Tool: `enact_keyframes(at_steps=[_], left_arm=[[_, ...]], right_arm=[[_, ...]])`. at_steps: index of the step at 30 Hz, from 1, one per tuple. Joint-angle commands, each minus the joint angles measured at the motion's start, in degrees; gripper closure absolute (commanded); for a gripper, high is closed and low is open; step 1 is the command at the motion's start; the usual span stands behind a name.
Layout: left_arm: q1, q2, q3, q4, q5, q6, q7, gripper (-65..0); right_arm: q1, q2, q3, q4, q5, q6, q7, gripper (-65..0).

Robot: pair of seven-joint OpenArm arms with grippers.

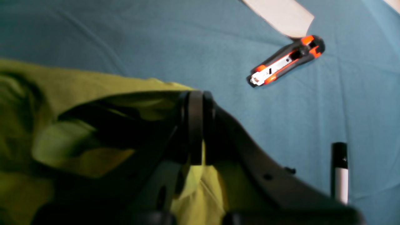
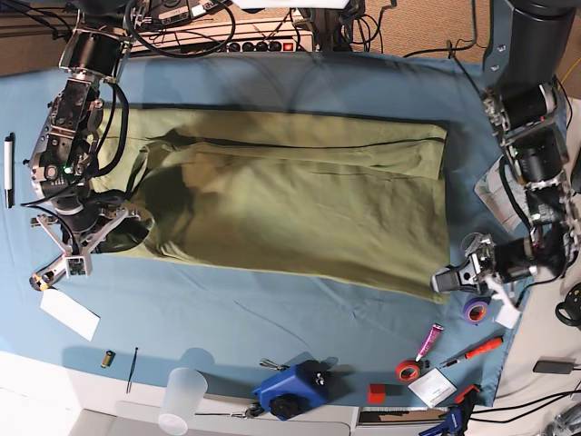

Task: Layout the t-shirt on the table in an organized manner, then fold the t-shirt properly
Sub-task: 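Release the edge with the left gripper and move it to the hem corner, then grasp both ends of the olive strip and pull them apart to straighten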

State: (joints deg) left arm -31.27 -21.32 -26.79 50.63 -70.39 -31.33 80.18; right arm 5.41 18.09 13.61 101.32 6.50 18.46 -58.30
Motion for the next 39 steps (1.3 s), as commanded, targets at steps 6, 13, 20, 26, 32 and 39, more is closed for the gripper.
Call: enact_keyframes(at_steps=[6,13,20,26,32,39], left_arm=[[5.0,-1.2,-0.2,0.9,-10.9,-1.8,-0.2,0.0],[10.2,-1.6,-0.2,1.1,-14.6,-3.3,-0.2,0.0],[14.8,-1.6,-0.2,6.2,-14.6,-3.3,-0.2,0.0],[22.5,-1.5,-0.4,25.2,-12.7,-4.7,-0.2,0.0],[29.0,1.3,-0.4,45.4,7.6,0.2,-1.5,0.0],[32.6,3.7,-0.4,49.9,16.3,3.3,-4.6,0.0]], right_arm=[[0.1,0.9,0.4,1.0,2.2,-0.2,-0.1,0.0],[-1.6,1.0,0.4,1.0,3.1,-0.2,-1.3,0.0],[-4.7,0.9,0.4,1.1,3.1,-0.2,-1.3,0.0],[-5.1,0.9,0.4,1.1,3.1,-0.2,-1.3,0.0],[-5.4,0.9,0.4,1.1,3.2,-0.2,-1.9,0.0],[-5.8,1.0,1.0,1.1,5.9,1.3,-4.8,0.0]])
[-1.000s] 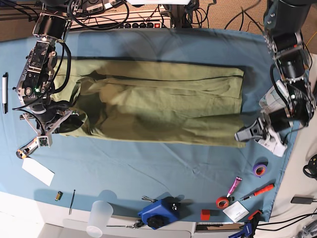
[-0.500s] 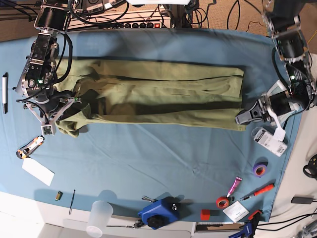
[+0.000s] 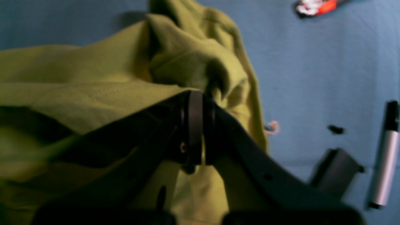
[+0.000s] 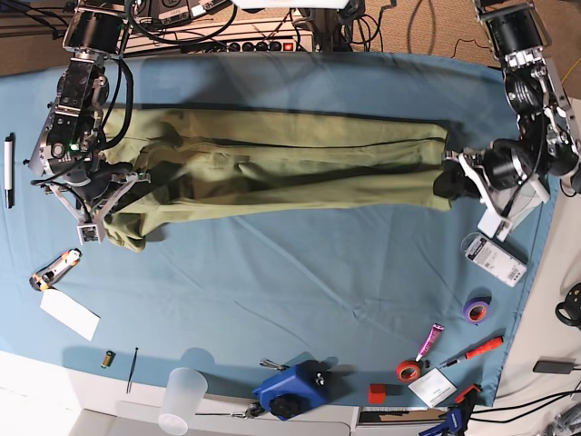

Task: Layout the t-shirt on the table in an organized manner, then fold the t-shirt properly
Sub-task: 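Grasp both ends of the olive strip and pull them apart to straighten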

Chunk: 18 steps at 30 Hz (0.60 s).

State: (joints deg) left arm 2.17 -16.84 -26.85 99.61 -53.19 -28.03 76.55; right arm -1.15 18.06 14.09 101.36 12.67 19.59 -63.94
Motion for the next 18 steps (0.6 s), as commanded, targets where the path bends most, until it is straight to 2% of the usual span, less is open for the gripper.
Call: enact_keyframes(at_steps=[1,6,11,18], left_arm=[[-0.7,-0.8,-0.3,0.9,-0.9,0.0,-1.0,0.0],[-0.6,-0.8,-0.3,0.9,-1.0,0.0,-0.9,0.0],[-0.6,-0.8,-0.3,0.9,-1.0,0.0,-0.9,0.0],[0.2,-0.8,-0.3,0.9,-1.0,0.0,-0.6,0.0]], right_arm=[[0.8,1.0,1.1,1.1,1.3,0.7,0.3,0.0],[-0.3,1.0,6.7,1.1,7.9,3.6,-0.6,0.0],[-4.2,1.0,10.8,1.1,9.6,6.9,-0.9,0.0],[-8.6,0.9,14.6,1.1,11.1,7.2,1.2,0.0]])
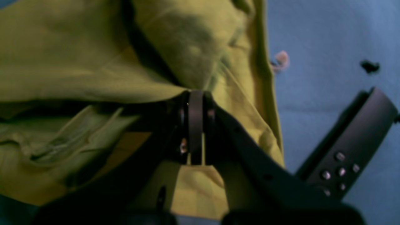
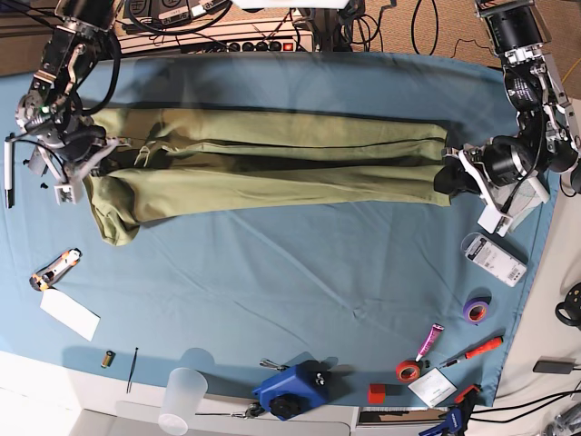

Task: Layout the t-shirt on the table in an organized manner, then fold the t-shirt properly
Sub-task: 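Grasp both ends of the olive strip and pull them apart to straighten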

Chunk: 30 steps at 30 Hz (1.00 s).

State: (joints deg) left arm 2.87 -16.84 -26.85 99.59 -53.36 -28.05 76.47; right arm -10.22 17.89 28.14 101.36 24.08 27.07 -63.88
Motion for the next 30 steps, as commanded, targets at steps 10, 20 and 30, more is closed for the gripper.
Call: enact_keyframes(at_steps=[10,20,30], left_arm=[[2.1,-0.8,-0.3,0.9,-0.8,0.0,-0.9,0.0],[2.6,-0.7,-0.3,0.9,-0.6,0.0,-1.3,-28.2],[5.8,-0.7,4.5,0.8,8.2,4.5,-8.9,-29.0]], right_arm=[[0.5,0.8,4.1,1.1,2.5,2.8,-0.4,0.0],[0.5,0.8,4.1,1.1,2.5,4.3,-3.1,0.0],[0.5,0.9,4.1,1.1,4.8,5.3,-6.7,-19.0]])
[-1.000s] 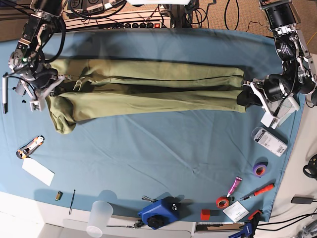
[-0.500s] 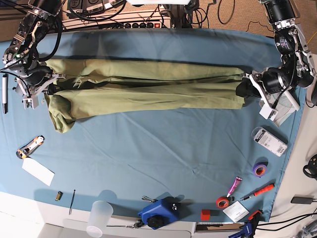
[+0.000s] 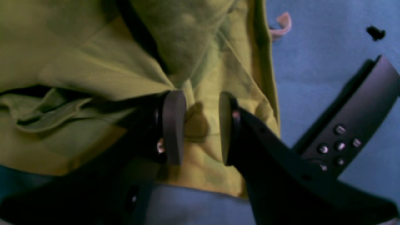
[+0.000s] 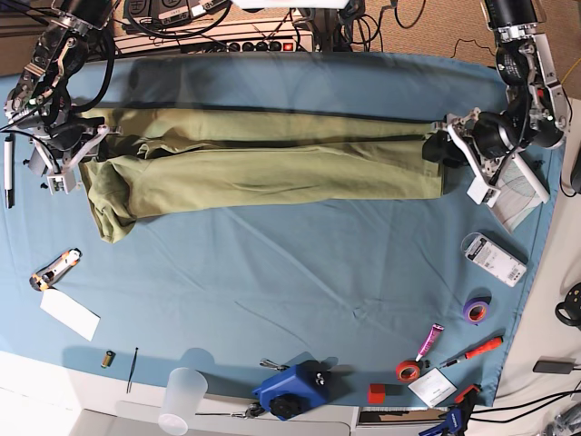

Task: Layout the t-shirt on the table in an organized manner, then fold the t-shirt properly
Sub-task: 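Grasp both ends of the olive strip and pull them apart to straighten, then fold the hem end with the left gripper toward the right gripper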

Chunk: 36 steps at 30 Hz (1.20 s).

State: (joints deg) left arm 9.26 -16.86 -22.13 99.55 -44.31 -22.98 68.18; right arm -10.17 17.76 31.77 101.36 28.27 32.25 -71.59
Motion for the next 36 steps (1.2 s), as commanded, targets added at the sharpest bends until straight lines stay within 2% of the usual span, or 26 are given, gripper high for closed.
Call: enact_keyframes(at_steps=[1,6,10,13,16,20,23,27,28,31,36], left_arm=[[-0.5,-0.7,0.6,0.8,0.5,0.9,-1.2,-29.0],[-0.5,-0.7,5.6,0.8,7.3,6.9,-1.1,-29.0],[-0.5,-0.7,9.9,0.8,7.5,8.2,-0.5,-27.3],[-0.5,-0.7,11.6,0.8,8.0,8.2,1.2,-17.8],[-0.5,-0.6,11.5,0.8,8.8,8.2,1.6,0.0],[-0.6,-0.6,11.4,0.8,8.8,6.6,1.7,0.0],[-0.7,-0.6,10.5,1.0,8.8,6.7,1.9,0.0],[-0.7,-1.0,5.2,2.3,8.1,6.6,1.5,0.0],[-0.8,-1.4,3.5,2.5,6.6,6.3,1.2,0.0],[-0.8,-3.5,-0.8,2.5,2.5,2.4,1.2,0.0],[-0.9,-7.7,-3.6,2.5,1.9,2.1,0.8,0.0]], right_arm=[[0.5,1.0,0.4,1.1,1.0,0.1,1.6,-19.0],[0.5,1.0,0.4,1.1,1.9,0.1,2.0,-19.0],[0.5,1.0,0.4,1.1,1.9,0.1,2.5,-19.0],[0.5,1.0,0.4,1.1,1.9,0.1,2.7,-19.0],[0.5,1.0,0.4,1.1,1.9,0.1,2.7,-19.0],[0.5,1.0,0.4,1.1,1.9,0.1,3.1,-19.0],[0.5,1.0,0.4,1.1,1.9,0.1,3.6,-19.0],[0.5,1.0,0.4,1.1,1.9,0.1,3.7,-19.0],[0.5,1.0,0.4,1.1,1.9,0.1,3.7,-19.0],[0.5,1.0,0.4,1.1,1.9,0.1,4.2,-19.0],[0.9,1.0,0.4,1.1,1.9,0.1,5.5,-19.0]])
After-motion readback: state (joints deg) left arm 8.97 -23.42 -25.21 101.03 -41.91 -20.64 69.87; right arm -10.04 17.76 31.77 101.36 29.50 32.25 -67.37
